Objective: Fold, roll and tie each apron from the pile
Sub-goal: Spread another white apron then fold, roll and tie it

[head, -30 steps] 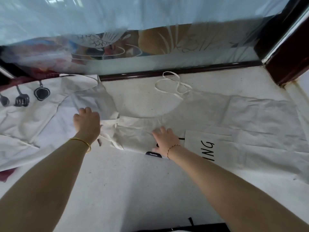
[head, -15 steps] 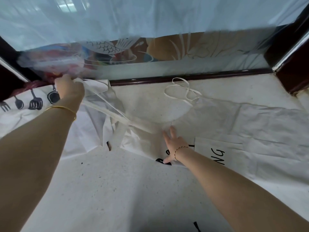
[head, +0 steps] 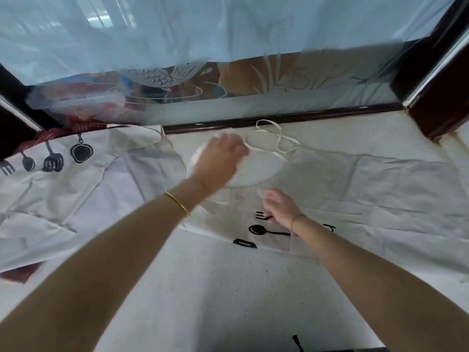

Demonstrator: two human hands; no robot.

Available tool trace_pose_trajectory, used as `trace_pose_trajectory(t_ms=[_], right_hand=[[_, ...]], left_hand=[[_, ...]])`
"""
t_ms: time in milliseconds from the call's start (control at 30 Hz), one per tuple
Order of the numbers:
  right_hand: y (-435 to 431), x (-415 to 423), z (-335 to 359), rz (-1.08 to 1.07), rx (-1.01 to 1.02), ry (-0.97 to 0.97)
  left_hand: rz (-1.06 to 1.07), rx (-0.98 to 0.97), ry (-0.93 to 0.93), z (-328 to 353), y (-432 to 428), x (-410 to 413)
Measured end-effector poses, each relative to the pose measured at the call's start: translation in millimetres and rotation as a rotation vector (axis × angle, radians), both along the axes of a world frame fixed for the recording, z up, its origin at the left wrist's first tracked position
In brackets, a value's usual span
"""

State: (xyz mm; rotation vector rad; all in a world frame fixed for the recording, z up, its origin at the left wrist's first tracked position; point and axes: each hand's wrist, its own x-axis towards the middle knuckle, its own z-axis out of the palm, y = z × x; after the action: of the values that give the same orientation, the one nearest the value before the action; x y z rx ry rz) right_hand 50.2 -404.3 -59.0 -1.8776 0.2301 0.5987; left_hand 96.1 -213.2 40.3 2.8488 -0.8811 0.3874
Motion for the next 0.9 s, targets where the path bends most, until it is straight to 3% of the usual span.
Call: trace_pose_trajectory(t_ms=[67, 100, 167, 200, 267, 400, 500, 600, 700, 800, 900], right_hand=[[-15.7, -1.4, 8.2, -0.433, 0.415, 0.253], [-25.7, -2.0, 6.7, -0.532, 0.54, 0.351], [-42.2, -6.2, -0.3, -0.553, 0.622, 0.472], [-46.6, -9.2, -3.8, -0.541, 0.601, 0.498], [-48.8, -14.5, -5.7, -0.509, 0.539, 0.477], [-38.9, -18.1, -9.8, -0.259, 0.278, 0.283], [-19.3, -14.8, -15.8, -0.108, -0.07, 0.109], [1.3, -10.4, -17.3, 0.011, -0.365, 0.001], [17.3, -5.6, -10.2, 0.095, -0.474, -0.028], [30.2, 1.9, 1.3, 0.027, -0.17, -0.146], [35.9, 6.8, 15.1, -0.108, 0.207, -0.122]], left_hand=[[-0.215, 0.037, 0.131, -12.1, -44.6, -21.9], [-0.278, 0.077, 0.291, -16.6, -62.0, -34.2], [-0.295, 0.123, 0.615, -28.5, -82.8, -54.2], [-0.324, 0.161, 0.652, -37.4, -85.9, -58.1], [-0.347, 0.225, 0.597, -47.8, -80.4, -59.1], [-0.14, 0.266, 0.41, -62.0, -41.2, -39.6], [0.103, 0.212, 0.397, -71.9, -11.5, -27.5], [0.191, 0.292, 0.441, -85.2, 10.2, -21.0], [0.185, 0.3, 0.567, -101.6, 23.8, -19.8], [0.117, 0.192, 0.733, -111.7, 28.3, -16.6], [0.274, 0.094, 0.771, -113.7, 34.6, -9.1]])
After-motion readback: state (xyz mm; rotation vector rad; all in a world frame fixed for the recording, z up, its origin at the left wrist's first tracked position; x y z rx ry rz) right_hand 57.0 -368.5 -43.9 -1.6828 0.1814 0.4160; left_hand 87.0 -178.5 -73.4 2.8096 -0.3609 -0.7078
